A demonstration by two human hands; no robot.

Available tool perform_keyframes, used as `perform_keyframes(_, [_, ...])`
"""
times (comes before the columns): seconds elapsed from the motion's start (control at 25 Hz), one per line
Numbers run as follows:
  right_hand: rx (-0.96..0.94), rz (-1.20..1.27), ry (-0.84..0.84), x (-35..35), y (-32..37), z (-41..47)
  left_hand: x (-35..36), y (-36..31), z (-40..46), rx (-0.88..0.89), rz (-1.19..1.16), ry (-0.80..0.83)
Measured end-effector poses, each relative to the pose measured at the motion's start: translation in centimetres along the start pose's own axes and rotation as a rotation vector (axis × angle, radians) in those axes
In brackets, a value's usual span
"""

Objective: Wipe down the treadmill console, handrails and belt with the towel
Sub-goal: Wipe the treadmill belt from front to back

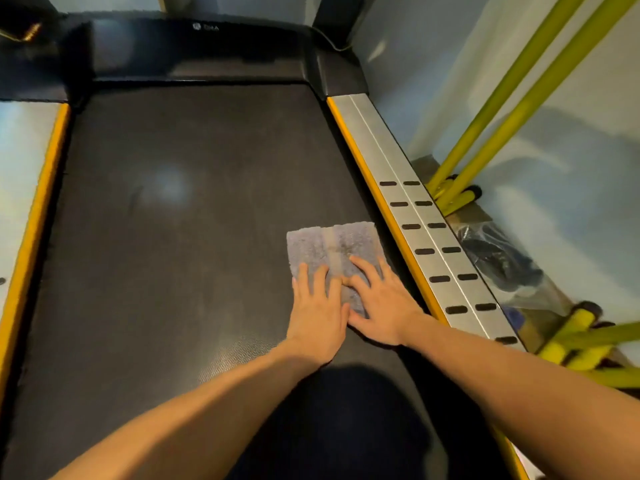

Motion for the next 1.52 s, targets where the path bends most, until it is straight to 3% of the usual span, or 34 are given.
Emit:
perform_keyframes(0.2, [0.006,0.026,0.08,-0.7,-4.4,-0.5,1.7,-3.1,3.5,-0.032,-0.054,0.043])
perform_keyframes(0.52, [-0.006,0.067,0.103,0.7,-4.1,-0.1,-0.9,-2.5,1.7,0.198,-0.063,-0.089])
perform_keyframes(0.88, [-0.061,0.152,0.166,0.4,-4.5,0.7,-3.1,-3.5,1.2,0.03,-0.18,0.079])
perform_keyframes(1.08, [-0.026,0.119,0.11,0.5,-4.1,0.6,-2.5,-3.8,1.5,-0.018,-0.205,-0.005])
perform_keyframes(1.24, [-0.019,0.06,0.112,0.5,-3.9,-0.7,-2.1,-3.8,1.3,-0.05,-0.216,0.068])
perform_keyframes(1.52, [-0.033,0.019,0.136,2.2,-2.8,-8.2,0.4,-6.9,-4.9,0.001,-0.274,0.02])
Point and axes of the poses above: each hand's wrist, its own z-axis towards the middle knuckle, its own x-axis out of the palm, y = z × x, the point moved 1 cm from there along z, towards the middle knuckle, and after that the axes turned 11 degrees about -z, right-handed, at the moved point
